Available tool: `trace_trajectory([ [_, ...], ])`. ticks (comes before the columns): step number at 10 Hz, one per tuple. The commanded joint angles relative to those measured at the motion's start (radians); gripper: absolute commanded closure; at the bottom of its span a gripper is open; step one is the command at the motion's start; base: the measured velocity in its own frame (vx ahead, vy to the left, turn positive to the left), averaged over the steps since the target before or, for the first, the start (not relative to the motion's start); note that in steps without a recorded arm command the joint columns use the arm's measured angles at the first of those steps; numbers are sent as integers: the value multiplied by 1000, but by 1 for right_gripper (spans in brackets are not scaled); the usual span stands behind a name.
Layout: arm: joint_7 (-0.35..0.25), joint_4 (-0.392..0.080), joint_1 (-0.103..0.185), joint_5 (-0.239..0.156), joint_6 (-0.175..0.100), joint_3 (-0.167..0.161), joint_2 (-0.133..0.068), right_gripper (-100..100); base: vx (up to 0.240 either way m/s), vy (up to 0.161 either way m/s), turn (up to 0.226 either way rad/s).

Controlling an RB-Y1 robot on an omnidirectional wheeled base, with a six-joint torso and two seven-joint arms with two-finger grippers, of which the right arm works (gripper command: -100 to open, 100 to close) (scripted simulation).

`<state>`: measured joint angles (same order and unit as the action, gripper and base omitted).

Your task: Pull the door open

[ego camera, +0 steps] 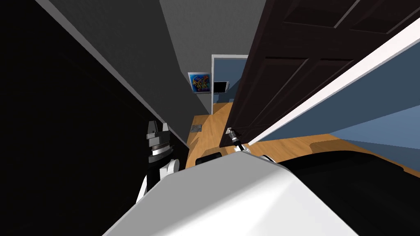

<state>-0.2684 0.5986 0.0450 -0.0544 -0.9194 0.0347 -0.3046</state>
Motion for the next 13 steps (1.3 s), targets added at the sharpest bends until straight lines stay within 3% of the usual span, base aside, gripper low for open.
trace_trajectory([
  [1,-18,3,-13,10,-8,-17,-9,100,-203,-38,85],
  [6,-77,20,-36,41,-33,-67,-49,100,-203,-55,83],
  [8,-78,21,-37,43,-31,-70,-49,100,-138,-29,31],
  [9,-97,22,-58,53,-58,-86,-64,100,-143,-61,115],
  [13,-141,30,-100,74,-123,-118,-104,100,-193,-68,98],
])
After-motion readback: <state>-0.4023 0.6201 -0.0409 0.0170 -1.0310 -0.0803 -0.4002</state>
